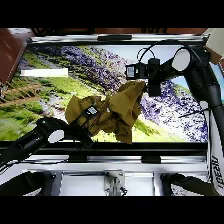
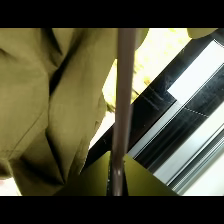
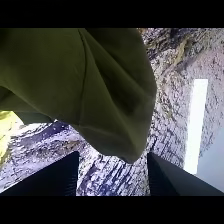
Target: Fold the shirts.
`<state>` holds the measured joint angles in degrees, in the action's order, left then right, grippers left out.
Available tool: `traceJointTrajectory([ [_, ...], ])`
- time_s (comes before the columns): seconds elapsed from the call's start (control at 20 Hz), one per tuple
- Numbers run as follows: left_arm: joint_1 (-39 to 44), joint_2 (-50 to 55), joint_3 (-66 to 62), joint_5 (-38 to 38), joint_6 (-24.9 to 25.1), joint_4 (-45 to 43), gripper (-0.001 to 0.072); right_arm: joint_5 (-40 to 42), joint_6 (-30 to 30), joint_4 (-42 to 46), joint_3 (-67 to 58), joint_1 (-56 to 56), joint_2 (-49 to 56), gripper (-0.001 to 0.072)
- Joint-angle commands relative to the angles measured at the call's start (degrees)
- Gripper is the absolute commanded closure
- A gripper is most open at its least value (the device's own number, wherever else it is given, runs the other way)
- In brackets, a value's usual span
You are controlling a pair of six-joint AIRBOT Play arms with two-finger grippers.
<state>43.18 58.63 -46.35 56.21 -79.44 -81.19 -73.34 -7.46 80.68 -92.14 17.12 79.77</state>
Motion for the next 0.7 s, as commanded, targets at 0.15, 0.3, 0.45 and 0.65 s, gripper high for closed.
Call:
traceJointTrajectory([
  [0.15, 0.07, 0.02, -0.04, 0.9, 2.43, -0.04, 0.0661, 1.03, 2.71, -0.96, 0.0, 0.31, 3.72, 0.0169],
  [0.3, 0.04, -0.42, -0.17, 0.66, 3.39, -0.74, 0.0661, -1.92, 6.69, -1.16, 0.0, 0.31, 5.97, 0.0169],
  [0.45, -0.07, -1.03, -1.57, 0.66, 3.3, -7.28, 0.0661, -4.48, 6.69, -3.17, 0.0, 0.31, 8.55, 0.017],
  [0.65, -4.66, -0.46, -3.5, -0.72, 5.16, -9.88, 0.0661, -7.02, 5.4, -3.26, 0.0, 0.35, 8.26, 0.0636],
])
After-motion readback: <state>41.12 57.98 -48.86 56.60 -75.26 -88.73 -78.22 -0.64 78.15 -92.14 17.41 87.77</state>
